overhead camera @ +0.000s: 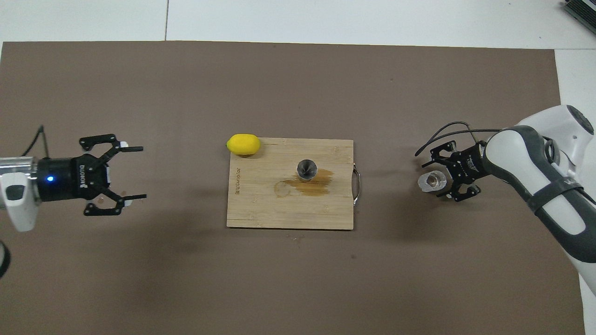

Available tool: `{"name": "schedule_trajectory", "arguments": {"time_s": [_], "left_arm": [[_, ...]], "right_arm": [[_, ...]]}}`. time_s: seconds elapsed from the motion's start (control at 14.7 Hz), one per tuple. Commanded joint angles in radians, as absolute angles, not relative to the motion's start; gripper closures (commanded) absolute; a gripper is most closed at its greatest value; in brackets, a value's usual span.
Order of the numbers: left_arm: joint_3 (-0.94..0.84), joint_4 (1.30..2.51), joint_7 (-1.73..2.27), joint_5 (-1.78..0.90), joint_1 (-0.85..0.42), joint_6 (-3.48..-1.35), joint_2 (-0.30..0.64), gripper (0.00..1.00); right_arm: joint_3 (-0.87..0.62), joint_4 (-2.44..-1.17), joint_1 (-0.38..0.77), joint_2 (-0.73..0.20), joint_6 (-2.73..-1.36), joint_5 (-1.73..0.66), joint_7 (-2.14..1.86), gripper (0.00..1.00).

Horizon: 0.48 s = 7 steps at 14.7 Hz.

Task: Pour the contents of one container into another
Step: 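Withdraw the left gripper while the right gripper grasps the clear glass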

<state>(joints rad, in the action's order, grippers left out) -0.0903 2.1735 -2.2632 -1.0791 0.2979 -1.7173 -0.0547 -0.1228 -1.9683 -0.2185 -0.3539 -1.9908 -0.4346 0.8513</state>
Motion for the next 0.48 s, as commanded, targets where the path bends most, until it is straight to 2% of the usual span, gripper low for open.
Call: {"name": "schedule_trajectory", "arguments": {"time_s": [0.0,0.2,0.34,0.41], "left_arm": [[-0.103,2.047,-2.24,-0.848,0.35,-1.663,0.023,0.0],[-0.075,1.867,-2.148,-0.625,0.35,-1.683,0.107,0.0],[-0.075,1.82,-1.945,-0.533,0.347,-1.703,0.132,0.0],[-0.075,1.792,-1.845,-0.508,0.342,-1.703,0.14,0.0]], "right_arm": [[-0.127,-1.994,-0.221,-0.339,-2.011,-0.466,0.825,0.3],[-0.127,-1.993,-0.221,-0.339,-2.009,-0.466,0.833,0.48],[-0.127,-1.988,-0.222,-0.339,-2.01,-0.466,0.842,0.6],[-0.129,-1.985,-0.222,-0.339,-2.01,-0.466,0.856,0.69]]}}
